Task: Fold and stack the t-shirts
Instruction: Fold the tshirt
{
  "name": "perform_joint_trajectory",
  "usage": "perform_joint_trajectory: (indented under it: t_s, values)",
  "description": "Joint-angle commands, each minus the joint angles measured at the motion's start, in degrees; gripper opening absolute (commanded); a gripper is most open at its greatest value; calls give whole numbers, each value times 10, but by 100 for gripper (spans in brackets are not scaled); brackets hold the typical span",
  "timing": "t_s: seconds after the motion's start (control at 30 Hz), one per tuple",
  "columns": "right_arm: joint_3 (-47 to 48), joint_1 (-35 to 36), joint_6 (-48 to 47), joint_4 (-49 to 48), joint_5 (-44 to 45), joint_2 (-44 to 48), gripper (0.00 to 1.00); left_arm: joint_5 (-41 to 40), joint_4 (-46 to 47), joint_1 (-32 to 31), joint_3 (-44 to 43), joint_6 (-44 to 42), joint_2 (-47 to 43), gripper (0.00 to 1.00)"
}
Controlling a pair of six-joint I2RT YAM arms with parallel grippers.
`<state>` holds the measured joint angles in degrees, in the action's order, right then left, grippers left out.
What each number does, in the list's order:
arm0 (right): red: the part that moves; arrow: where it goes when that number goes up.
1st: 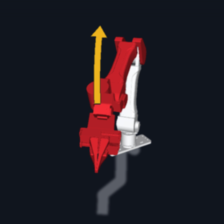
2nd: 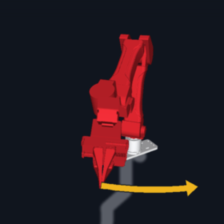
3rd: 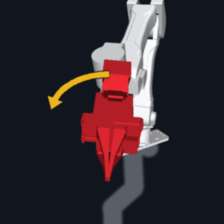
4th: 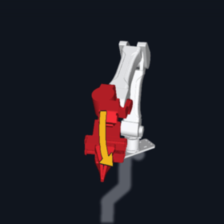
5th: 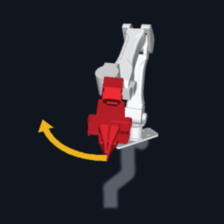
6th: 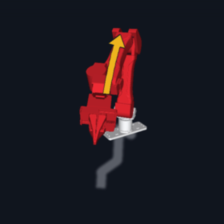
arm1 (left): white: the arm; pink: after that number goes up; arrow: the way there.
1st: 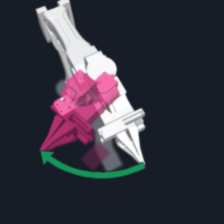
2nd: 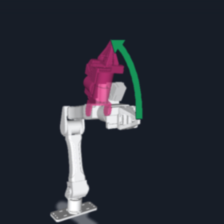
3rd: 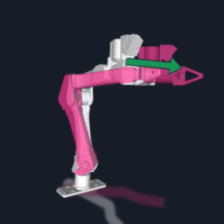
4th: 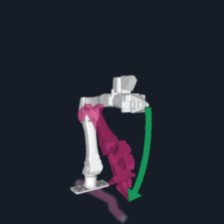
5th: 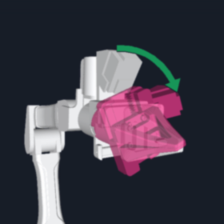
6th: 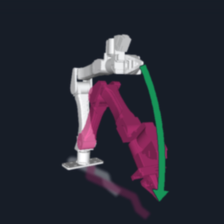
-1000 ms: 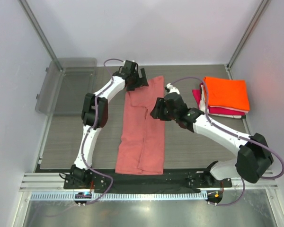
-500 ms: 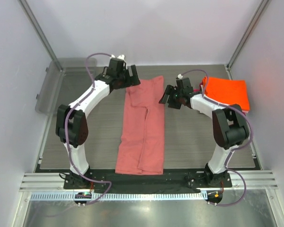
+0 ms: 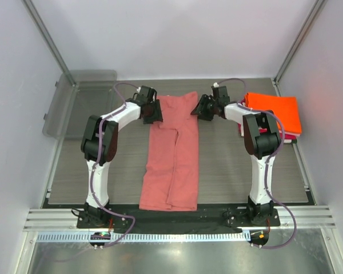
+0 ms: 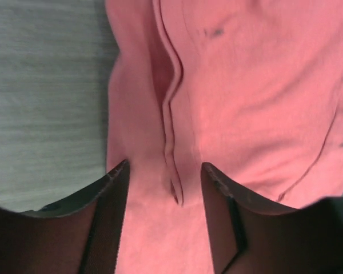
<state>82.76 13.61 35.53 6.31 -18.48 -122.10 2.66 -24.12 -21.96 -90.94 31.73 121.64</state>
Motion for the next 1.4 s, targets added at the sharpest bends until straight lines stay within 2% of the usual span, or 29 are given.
perform_joint_trajectory:
  t_s: [0.0, 0.07, 0.1, 0.13, 0.23, 0.37, 0.4, 0.43, 0.47, 0.53, 0.57, 0.6, 0.67, 0.8, 0.83, 0.9, 0.93, 0.97, 1.0, 1.03, 1.1, 1.17, 1.23, 1.27, 1.37]
  values:
    - [41, -9, 9, -17, -22, -50, 50, -4, 34, 13, -38, 15, 24, 53]
    - [77, -12, 14, -19, -32, -71, 36, 0, 38, 15, -59, 22, 41, 42]
    - [90, -14, 18, -19, -36, -92, 21, 2, 42, 16, -66, 25, 52, 41]
    - [105, -16, 22, -16, -38, -104, 15, 7, 47, 17, -83, 31, 69, 40]
    - [165, -28, 31, -5, -45, -150, 7, 13, 60, 23, -122, 46, 110, 38]
    - [276, -39, 38, 18, -52, -207, 7, 26, 65, 40, -200, 55, 157, 38]
    - [294, -42, 41, 21, -57, -217, 11, 30, 63, 45, -216, 55, 167, 39]
    - [310, -46, 52, 26, -76, -226, 19, 36, 60, 49, -234, 55, 175, 41]
    - [336, -47, 54, 30, -87, -236, 48, 45, 53, 59, -263, 56, 184, 50]
    - [335, -46, 47, 36, -97, -222, 61, 81, 35, 67, -275, 62, 182, 57]
    - [306, -44, 42, 35, -88, -189, 66, 89, 29, 74, -270, 65, 160, 64]
    - [286, -42, 37, 35, -82, -166, 70, 86, 27, 74, -237, 64, 143, 68]
    - [221, -38, 35, 29, -69, -100, 71, 57, 31, 69, -180, 62, 95, 78]
    - [81, -19, 31, 24, -23, 24, 72, 27, 45, 57, 3, 67, -61, 84]
    - [48, -17, 31, 25, -12, 55, 70, 21, 45, 53, 37, 70, -88, 84]
    - [-50, -2, 39, 31, 22, 135, 57, 1, 43, 38, 111, 75, -150, 85]
    - [-81, 3, 42, 53, 28, 161, 54, -6, 37, 31, 178, 76, -209, 86]
    - [-155, 14, 42, 54, 33, 188, 54, -14, 28, 15, 219, 78, -237, 85]
    - [-196, 23, 40, 53, 39, 256, 54, -17, 27, 6, 255, 78, -263, 85]
    - [-273, 32, 40, 54, 48, 287, 54, -17, 24, -9, 322, 79, -314, 84]
    - [-346, 62, 45, 63, 61, 388, 56, -1, 14, -19, 383, 85, -383, 83]
    - [-432, 79, 56, 77, 63, 452, 58, 7, 14, -30, 472, 100, -430, 80]
    - [-482, 106, 81, 88, 66, 538, 59, 23, 16, -37, 525, 113, -500, 76]
    - [-522, 115, 88, 92, 69, 560, 60, 31, 19, -41, 562, 126, -522, 74]
    - [-575, 157, 117, 102, 71, 616, 60, 59, 14, -58, 601, 147, -600, 67]
